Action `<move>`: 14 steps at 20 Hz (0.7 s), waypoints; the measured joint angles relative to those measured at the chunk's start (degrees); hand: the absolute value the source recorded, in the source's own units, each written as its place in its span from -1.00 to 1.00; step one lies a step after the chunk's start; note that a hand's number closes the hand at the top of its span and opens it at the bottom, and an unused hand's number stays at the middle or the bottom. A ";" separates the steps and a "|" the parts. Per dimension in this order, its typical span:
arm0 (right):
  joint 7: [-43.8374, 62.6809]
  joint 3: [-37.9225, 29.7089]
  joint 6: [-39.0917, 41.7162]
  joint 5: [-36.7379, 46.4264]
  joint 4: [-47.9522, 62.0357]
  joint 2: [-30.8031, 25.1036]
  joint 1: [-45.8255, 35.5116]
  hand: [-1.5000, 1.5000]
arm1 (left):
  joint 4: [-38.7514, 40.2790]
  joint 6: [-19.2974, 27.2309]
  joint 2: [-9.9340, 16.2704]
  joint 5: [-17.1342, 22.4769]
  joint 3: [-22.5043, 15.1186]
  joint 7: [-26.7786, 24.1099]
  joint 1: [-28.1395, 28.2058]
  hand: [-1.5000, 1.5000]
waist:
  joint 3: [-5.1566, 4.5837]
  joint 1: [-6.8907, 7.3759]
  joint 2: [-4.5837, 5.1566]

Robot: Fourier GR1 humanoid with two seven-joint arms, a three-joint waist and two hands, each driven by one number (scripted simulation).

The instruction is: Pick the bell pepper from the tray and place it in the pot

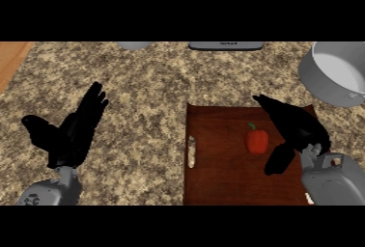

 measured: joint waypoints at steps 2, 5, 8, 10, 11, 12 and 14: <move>-2.03 0.20 -0.47 2.05 2.58 0.62 -0.13 -1.00 | -0.84 -0.49 0.13 -0.08 0.50 0.14 0.54 0.00 | 0.00 0.05 -0.01; -3.10 1.72 -1.01 5.34 5.02 2.25 0.09 -1.00 | -1.25 -0.61 -0.59 -0.70 0.34 0.26 0.92 0.00 | -0.01 0.05 -0.01; -3.94 1.79 -0.25 7.41 7.90 2.73 -0.34 -1.00 | -0.81 -1.39 -0.32 -0.33 1.56 0.51 0.10 0.00 | 0.00 0.01 0.00; -3.31 1.83 0.79 8.71 8.51 3.73 -0.54 -1.00 | -1.42 -1.24 -0.77 -0.84 1.38 1.37 0.09 0.00 | 0.00 0.00 -0.02; -3.43 1.43 1.34 9.23 9.65 3.84 -1.23 -1.00 | -1.20 -1.27 -0.92 -1.00 1.45 1.52 -0.10 0.00 | 0.00 0.01 -0.02; -3.81 1.40 1.17 10.10 11.31 4.25 -1.83 -1.00 | -0.61 -1.14 -1.13 -1.29 1.55 1.69 -0.78 0.00 | -0.01 0.01 -0.01; -4.04 1.53 1.73 11.34 11.84 4.92 -1.49 -1.00 | -0.57 -1.66 -1.29 -1.22 1.98 1.30 -0.43 0.00 | 0.00 -0.01 -0.01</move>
